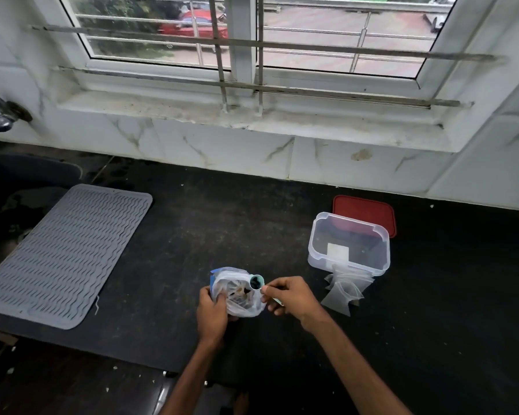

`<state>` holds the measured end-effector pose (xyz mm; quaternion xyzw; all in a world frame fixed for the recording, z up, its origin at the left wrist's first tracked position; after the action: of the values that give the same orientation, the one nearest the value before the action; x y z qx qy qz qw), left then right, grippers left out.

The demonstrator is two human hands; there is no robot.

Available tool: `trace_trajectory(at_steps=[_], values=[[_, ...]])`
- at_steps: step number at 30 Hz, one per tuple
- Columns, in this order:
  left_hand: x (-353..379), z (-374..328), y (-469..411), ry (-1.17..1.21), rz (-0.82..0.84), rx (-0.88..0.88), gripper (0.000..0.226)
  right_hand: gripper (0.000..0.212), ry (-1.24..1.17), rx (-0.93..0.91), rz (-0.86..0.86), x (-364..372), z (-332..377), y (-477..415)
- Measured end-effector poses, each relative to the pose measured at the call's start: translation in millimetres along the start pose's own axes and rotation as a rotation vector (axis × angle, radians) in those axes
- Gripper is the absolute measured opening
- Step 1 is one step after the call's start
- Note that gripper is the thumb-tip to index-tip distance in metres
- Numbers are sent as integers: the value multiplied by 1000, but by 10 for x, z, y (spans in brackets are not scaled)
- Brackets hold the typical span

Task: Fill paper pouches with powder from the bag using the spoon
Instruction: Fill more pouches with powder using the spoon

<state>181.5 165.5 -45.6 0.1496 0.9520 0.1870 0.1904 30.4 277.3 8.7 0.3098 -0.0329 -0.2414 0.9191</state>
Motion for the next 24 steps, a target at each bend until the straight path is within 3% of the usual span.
trace_trajectory(at_steps=[8, 11, 13, 15, 18, 22, 24], values=[[112, -239, 34, 105, 18, 99, 50, 11, -84, -16, -57, -302, 78, 188], [97, -374, 111, -107, -162, 348, 68, 14, -95, -37, -73, -459, 127, 310], [186, -549, 242, -136, -245, 600, 59, 12, -84, -41, -93, -592, 140, 402], [413, -658, 387, -101, -149, 742, 47, 11, -82, -43, -122, -760, 123, 506], [874, -600, 612, -90, 156, 713, 43, 11, -129, -62, -194, -1087, 51, 675], [1388, -387, 873, -248, 500, 579, 68, 8, -21, -121, -361, -1525, -130, 839], [1557, -349, 963, -254, 571, 494, 76, 8, 81, -127, -408, -1652, -225, 863]])
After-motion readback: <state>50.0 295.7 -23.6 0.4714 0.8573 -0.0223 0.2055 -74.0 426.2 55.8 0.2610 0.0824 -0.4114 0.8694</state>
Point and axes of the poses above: each hand's wrist, its own y-axis away from the middle knuckle, its own x-axis out of the palm, z = x × y, the point moved 2 cm from there along -y, towards the middle knuckle, and after that the axes turned 1 degree about z, right-handed, at the moved point
